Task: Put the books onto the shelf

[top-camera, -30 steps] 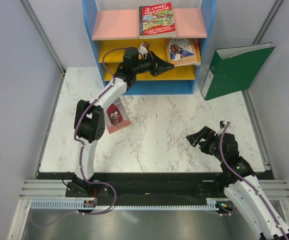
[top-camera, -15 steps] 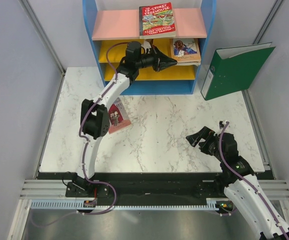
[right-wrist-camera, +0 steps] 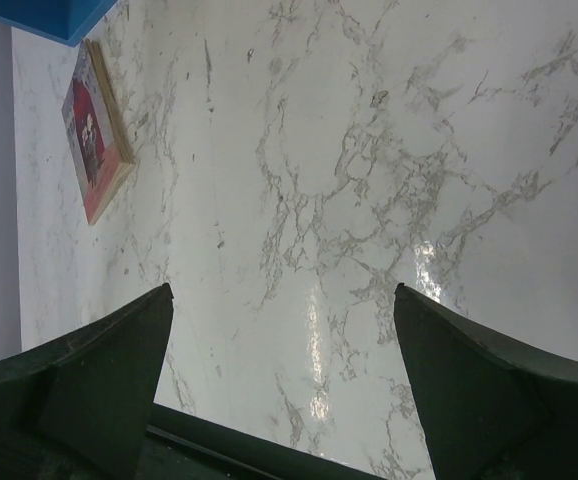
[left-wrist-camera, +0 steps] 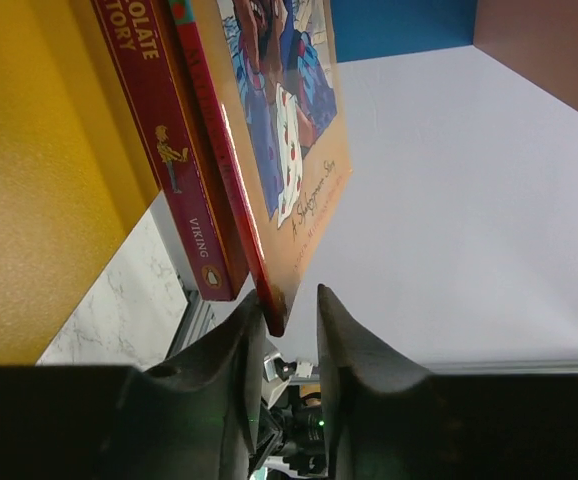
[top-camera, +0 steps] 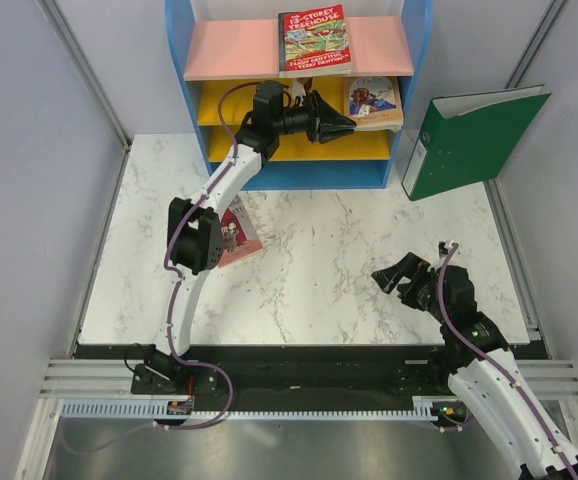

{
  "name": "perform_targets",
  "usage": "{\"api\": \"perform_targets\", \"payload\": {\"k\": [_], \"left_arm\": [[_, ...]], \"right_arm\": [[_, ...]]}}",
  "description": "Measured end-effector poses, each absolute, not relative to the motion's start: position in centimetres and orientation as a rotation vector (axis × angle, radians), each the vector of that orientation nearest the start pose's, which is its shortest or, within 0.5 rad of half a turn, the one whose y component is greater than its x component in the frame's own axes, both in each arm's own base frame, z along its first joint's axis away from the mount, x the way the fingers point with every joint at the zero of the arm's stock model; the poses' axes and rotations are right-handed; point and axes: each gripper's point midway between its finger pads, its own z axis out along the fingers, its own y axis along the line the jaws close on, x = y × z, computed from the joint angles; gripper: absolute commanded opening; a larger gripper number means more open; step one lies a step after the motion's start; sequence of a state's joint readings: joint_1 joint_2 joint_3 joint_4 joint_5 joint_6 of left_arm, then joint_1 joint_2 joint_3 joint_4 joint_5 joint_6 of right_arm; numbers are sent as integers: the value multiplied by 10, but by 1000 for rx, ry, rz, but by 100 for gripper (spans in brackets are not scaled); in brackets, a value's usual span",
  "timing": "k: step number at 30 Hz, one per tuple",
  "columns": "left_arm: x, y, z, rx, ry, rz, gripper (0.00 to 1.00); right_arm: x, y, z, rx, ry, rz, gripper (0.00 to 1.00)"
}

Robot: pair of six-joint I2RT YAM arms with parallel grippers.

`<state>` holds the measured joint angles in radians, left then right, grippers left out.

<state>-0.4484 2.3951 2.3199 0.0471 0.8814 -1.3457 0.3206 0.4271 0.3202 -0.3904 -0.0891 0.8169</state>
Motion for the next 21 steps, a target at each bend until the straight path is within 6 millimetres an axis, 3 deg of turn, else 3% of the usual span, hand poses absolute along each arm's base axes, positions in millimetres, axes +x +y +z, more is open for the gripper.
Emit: {"api": "perform_targets", "payload": {"k": [9,21], "left_arm": [[486,-409,324,-13,2027,-1973,61],[461,-396,319,18,2060,-1933,64]], "right_arm": [[206,117,113,478,2110,775,98],[206,117,114,475,2107,782,98]]}}
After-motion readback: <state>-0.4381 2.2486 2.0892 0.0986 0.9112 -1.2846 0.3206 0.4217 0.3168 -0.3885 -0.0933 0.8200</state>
